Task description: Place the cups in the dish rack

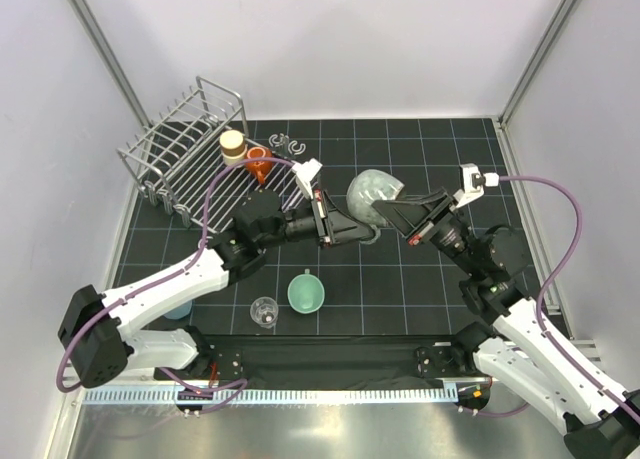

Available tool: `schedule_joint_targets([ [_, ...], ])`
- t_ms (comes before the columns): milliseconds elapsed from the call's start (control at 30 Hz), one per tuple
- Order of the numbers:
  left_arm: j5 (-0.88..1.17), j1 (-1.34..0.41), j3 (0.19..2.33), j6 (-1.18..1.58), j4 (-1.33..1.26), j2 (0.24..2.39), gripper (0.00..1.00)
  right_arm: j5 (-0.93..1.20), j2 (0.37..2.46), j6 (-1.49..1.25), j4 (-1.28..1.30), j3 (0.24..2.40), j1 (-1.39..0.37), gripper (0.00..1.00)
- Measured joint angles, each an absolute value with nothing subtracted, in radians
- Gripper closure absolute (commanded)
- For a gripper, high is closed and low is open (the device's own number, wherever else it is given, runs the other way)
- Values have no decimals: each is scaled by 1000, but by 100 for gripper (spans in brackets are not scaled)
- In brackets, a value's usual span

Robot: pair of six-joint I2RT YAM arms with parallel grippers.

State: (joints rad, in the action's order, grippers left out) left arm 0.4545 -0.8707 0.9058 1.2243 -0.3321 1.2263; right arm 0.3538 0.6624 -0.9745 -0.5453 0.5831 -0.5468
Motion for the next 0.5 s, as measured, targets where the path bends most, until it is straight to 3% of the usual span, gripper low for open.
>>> schedule_joint_targets([
  [133,454,-872,906,1214,-330,1225,100,351,649,-972,-533,579,-546,93],
  [400,413,-879,906,1095,-170,1166,100,307,549,-841,-202,633,-553,49],
  [500,370,-878,906,1022,-82,1116,100,260,540,-764,-36,700,-553,44],
])
